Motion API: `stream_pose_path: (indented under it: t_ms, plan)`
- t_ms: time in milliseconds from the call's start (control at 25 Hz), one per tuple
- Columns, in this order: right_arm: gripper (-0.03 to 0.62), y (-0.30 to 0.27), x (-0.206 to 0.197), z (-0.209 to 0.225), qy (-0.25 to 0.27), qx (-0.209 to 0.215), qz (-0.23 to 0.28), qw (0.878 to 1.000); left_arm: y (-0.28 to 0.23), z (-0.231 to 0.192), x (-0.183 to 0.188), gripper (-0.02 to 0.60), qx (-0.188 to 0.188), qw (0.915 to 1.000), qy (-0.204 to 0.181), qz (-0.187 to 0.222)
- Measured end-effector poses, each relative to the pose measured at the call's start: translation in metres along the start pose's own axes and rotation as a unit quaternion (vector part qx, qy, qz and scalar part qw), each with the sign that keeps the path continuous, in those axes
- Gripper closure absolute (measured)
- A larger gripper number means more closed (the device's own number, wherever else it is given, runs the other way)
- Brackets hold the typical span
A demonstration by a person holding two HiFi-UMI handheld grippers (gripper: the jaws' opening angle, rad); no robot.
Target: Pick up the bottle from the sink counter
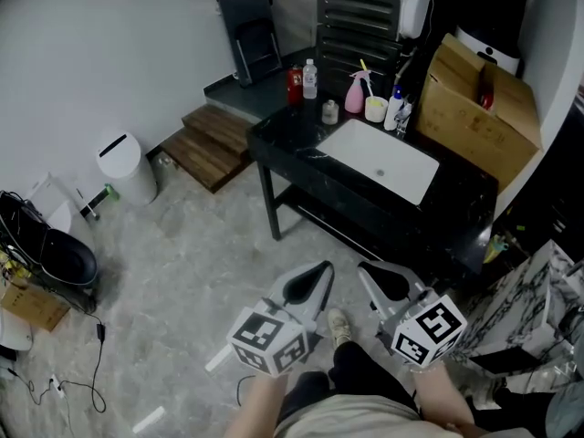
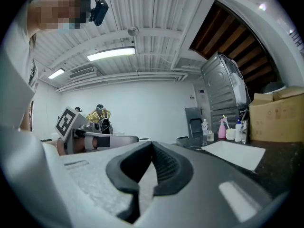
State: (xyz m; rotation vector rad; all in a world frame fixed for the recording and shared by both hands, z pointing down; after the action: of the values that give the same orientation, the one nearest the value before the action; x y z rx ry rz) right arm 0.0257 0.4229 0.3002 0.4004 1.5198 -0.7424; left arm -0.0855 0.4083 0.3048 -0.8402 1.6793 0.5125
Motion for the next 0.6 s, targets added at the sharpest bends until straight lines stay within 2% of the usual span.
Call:
stream_pose_path:
  t_ms: [160, 320, 600]
  plan:
    - [0.592, -0.013, 0.004, 0.013, 0.006, 0.000, 0.017, 1.000, -0.012, -0.020, 0.004, 0.575, 0.019, 0.9993, 0.010, 0.030]
    - [0.592, -0.034, 0.012, 0.039, -0.003, 0.006, 0.025, 1.000, -0.038, -0.038, 0.008, 0.575, 0.012, 0.9999, 0.007, 0.003]
    - [0.592, -0.094, 0.024, 0.092, -0.015, 0.028, 0.037, 0.999, -0.089, -0.088, 0.023, 0.575, 0.020, 0.9997, -0.004, -0.015]
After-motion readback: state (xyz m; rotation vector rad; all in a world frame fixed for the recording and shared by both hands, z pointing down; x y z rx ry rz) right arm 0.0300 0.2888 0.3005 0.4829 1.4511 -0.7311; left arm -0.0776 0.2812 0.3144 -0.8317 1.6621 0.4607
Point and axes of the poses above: the fingertips, and each gripper's own axes: y backward along the fingers, z to its right, x out of its top, the point moved 4 cm from there along y, backward along the fingers, and after that the axes turned 8 degrees about -z, right-handed, at the moved point
